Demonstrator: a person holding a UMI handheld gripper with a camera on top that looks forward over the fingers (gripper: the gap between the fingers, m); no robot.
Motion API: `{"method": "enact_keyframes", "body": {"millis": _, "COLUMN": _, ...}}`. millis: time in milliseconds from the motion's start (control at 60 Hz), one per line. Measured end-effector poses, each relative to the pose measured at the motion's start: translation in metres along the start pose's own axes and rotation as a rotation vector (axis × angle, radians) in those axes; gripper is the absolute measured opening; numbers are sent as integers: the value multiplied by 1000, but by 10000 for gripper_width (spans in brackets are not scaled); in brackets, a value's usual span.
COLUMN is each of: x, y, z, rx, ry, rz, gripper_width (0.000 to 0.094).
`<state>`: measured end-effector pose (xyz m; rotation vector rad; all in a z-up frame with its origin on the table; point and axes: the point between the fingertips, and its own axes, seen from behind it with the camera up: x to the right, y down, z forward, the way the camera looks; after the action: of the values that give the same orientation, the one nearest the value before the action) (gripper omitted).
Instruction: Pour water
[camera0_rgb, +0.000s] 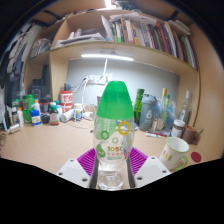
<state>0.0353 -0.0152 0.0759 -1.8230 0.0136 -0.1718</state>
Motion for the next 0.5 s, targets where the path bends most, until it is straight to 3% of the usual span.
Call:
{"method": "enact_keyframes", "body": {"millis": 150, "x": 3, "y": 2, "z": 10, "rx": -47, "ry": -3, "rz": 23, "gripper_width": 334}}
{"method": "enact_keyframes", "body": {"millis": 267, "x": 6, "y": -8, "z": 11, "rx": -103, "ry": -64, "rz": 151, "gripper_width": 328}}
{"method": "enact_keyframes", "body": {"millis": 500, "x": 55, "y": -88, "z": 16, "rx": -124, "ry": -162, "rz": 1037, "gripper_width": 325}}
